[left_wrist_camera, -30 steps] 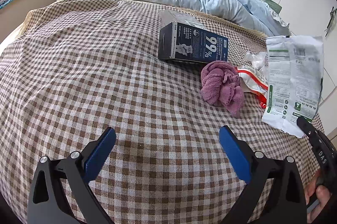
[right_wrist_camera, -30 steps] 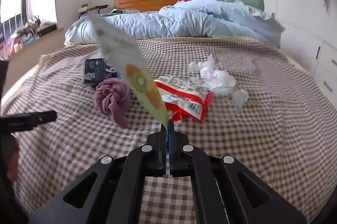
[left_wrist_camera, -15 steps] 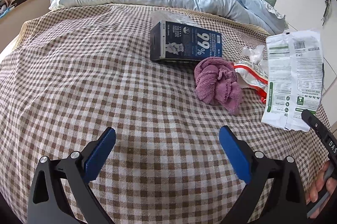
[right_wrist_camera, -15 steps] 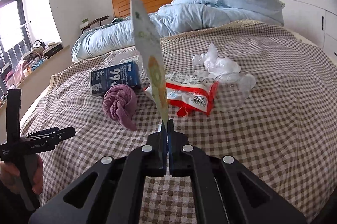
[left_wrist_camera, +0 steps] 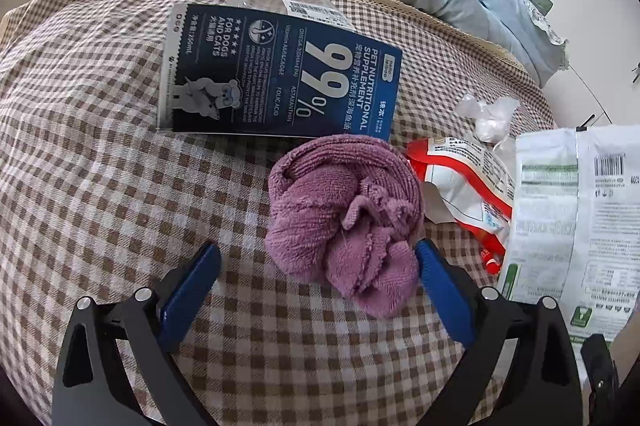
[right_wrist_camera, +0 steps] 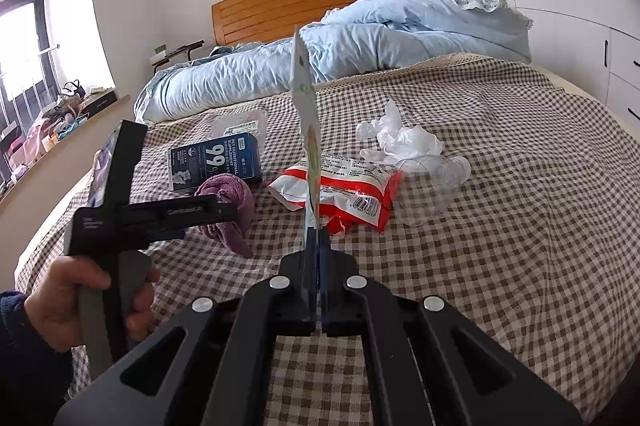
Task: Collect trash
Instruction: 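Grasp the pink towel with the left tool while the right tool holds the dog-food bag, then carry towel and dog-food bag to the wastebasket and open both tools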
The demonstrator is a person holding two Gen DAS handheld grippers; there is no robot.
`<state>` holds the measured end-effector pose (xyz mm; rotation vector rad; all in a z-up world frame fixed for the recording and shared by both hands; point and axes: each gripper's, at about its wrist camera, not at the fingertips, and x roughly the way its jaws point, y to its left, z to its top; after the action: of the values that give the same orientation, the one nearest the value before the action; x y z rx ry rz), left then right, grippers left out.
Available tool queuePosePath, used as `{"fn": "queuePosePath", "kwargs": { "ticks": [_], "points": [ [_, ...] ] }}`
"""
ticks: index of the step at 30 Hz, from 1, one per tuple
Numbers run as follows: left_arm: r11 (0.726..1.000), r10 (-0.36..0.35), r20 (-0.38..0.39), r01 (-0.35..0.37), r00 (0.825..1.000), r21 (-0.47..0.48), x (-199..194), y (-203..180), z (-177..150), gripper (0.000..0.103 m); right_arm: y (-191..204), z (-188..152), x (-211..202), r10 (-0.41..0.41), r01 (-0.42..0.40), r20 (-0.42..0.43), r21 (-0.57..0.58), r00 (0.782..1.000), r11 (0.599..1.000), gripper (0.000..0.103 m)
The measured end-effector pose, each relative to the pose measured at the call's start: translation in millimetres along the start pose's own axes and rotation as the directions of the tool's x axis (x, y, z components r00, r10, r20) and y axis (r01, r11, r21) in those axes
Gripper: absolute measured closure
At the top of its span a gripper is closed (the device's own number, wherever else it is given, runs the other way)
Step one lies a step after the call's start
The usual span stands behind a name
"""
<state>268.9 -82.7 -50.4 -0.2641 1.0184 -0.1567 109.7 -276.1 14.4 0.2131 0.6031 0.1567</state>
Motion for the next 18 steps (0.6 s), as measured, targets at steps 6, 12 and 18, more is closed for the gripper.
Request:
{"fn": "queuePosePath", "kwargs": {
  "ticks": [6,12,18],
  "points": [
    [0.995,-0.047,0.007,0.046,0.999,0.084,-26.1,-8.9,-11.0,0.062,-3.4,-1.2,3.0,0.018,-0.017,-0.023,0.009,1.0,1.0,0.102],
    [0.992,-0.11,0.08,0.103,0.991,0.079,-76.7,0.5,-28.8,0.062,-1.3,-15.7,35.3,0.053,-0.051,-0.138,0.023,0.989,0.998,0.101],
    [0.988,-0.141,0.116,0.132,0.983,0.082,-92.7,5.1,-38.9,0.062,-6.2,-19.6,48.4,0.142,-0.127,-0.124,0.124,0.982,0.984,0.101]
  ]
}}
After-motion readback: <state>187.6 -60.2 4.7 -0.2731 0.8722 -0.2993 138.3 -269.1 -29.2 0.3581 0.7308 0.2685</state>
